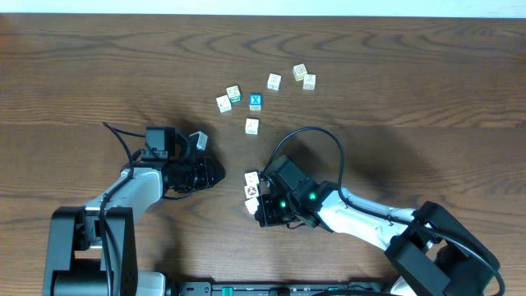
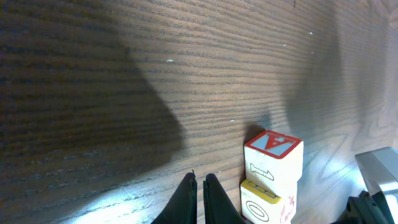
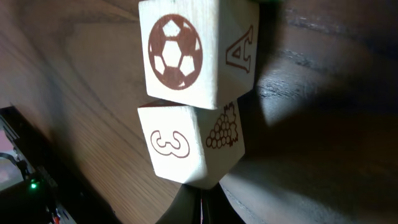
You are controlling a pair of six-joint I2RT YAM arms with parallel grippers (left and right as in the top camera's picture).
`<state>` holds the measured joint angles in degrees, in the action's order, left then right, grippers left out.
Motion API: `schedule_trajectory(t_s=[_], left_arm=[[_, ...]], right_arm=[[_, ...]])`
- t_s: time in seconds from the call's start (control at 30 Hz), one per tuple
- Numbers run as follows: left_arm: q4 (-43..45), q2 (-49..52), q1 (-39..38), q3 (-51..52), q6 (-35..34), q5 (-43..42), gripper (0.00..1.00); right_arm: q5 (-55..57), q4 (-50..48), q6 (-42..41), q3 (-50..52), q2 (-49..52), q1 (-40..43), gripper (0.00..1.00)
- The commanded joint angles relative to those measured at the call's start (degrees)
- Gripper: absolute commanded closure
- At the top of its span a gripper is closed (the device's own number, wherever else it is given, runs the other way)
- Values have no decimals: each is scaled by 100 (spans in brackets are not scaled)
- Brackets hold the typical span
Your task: Lift 3 blocks
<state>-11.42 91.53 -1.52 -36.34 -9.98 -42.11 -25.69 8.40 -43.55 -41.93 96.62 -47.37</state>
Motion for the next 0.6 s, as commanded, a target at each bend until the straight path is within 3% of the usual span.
schedule_trajectory(t_s=[0.0, 0.57], left_arm=[[-7, 42, 4, -44, 140, -76, 92], [59, -85, 111, -50, 267, 170, 93]], right_arm=[[-7, 162, -101, 31, 35, 4, 99], [72, -107, -50, 28, 35, -960, 99]])
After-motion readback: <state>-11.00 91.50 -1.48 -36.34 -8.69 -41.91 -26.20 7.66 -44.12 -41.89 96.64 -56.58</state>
